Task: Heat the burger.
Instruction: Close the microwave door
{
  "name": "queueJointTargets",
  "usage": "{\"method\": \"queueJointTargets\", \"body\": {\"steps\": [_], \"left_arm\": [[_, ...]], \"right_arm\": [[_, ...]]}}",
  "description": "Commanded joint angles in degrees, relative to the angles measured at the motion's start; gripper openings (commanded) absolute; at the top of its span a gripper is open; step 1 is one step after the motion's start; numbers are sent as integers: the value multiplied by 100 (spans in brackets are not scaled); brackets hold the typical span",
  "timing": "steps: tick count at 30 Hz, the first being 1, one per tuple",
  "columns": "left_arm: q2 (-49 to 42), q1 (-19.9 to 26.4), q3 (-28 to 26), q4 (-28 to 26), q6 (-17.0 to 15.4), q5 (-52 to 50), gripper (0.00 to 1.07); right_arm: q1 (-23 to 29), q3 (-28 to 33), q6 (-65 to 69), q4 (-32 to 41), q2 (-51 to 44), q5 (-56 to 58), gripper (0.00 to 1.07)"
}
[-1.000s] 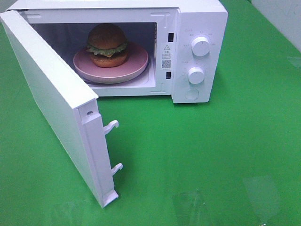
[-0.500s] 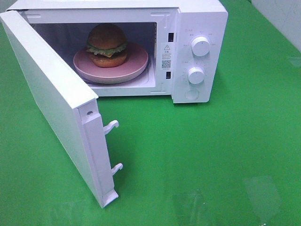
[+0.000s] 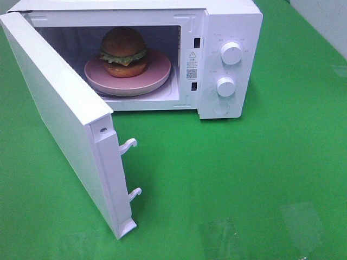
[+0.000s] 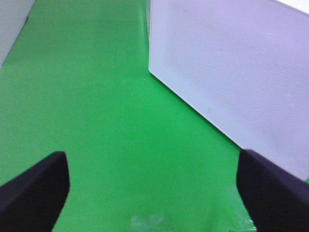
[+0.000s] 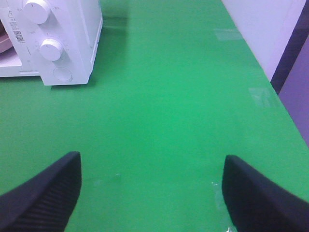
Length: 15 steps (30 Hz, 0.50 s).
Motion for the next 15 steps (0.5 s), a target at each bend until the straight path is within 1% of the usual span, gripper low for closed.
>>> {"method": "queueJointTargets", "body": {"steps": [1,5,15], "left_arm": [[-86,11,6,-40,0,-46,89],[-86,11,6,-40,0,-46,89],[-86,11,-6,-235,0,-80,89]], "right_arm": [[-23,0,-17,11,-155,-29,76],[-23,0,-17,11,-155,-29,76],[-23,0,-17,11,-155,-29,76]]}}
